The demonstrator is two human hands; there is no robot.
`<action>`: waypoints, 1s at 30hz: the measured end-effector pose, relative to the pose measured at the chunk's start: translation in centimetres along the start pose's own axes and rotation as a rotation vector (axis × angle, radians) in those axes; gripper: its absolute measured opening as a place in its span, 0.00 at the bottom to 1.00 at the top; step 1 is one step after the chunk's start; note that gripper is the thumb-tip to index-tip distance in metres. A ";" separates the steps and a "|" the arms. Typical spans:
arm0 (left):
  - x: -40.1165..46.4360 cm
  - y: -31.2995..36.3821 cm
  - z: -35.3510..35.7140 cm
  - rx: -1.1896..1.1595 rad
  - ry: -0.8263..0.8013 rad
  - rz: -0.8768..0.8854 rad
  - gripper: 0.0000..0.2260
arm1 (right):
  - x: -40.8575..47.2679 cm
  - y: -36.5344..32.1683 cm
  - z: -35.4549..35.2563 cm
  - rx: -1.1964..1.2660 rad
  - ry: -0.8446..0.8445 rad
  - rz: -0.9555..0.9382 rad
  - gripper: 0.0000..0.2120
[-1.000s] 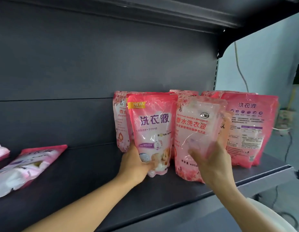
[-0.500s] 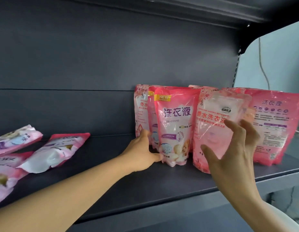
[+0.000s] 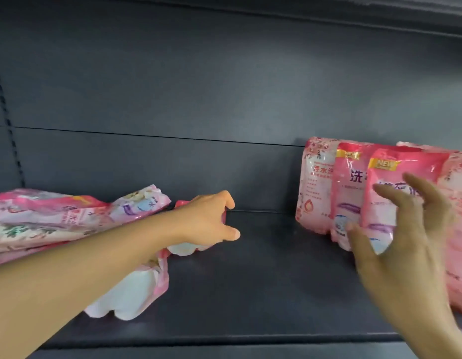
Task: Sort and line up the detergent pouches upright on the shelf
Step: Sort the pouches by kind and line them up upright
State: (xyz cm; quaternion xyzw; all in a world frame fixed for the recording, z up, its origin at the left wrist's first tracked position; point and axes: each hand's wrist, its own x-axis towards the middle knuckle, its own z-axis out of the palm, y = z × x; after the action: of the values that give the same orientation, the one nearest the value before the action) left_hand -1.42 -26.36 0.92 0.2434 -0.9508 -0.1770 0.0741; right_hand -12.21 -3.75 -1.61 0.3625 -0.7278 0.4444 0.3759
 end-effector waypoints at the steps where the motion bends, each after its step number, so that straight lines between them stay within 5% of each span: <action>1: -0.1 -0.8 -0.5 0.014 0.006 0.002 0.24 | -0.3 -1.1 1.2 -0.006 -0.062 -0.058 0.26; 9: -2.5 -8.5 -3.7 0.054 0.050 -0.023 0.23 | -0.9 -6.5 10.0 0.021 -0.584 -0.077 0.23; 15: -3.5 -13.5 -6.5 0.097 0.017 -0.073 0.20 | 1.0 -8.5 16.3 0.333 -0.888 0.552 0.12; 19: -2.1 -16.2 -8.2 0.152 -0.011 -0.129 0.20 | 3.1 -8.1 18.7 0.645 -0.814 1.048 0.20; 22: -0.7 -17.4 -8.6 0.168 -0.023 -0.160 0.20 | 4.0 -6.7 20.0 0.656 -0.724 1.245 0.30; 30: 2.9 -17.8 -7.8 0.287 -0.106 -0.200 0.20 | 5.2 -5.6 24.6 0.514 -0.854 1.144 0.09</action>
State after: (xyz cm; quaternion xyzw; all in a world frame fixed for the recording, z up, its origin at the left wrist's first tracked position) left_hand 5.59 -44.71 1.68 0.3351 -0.9399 -0.0587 -0.0293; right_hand -15.30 -29.23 -2.94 0.1451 -0.7583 0.5468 -0.3239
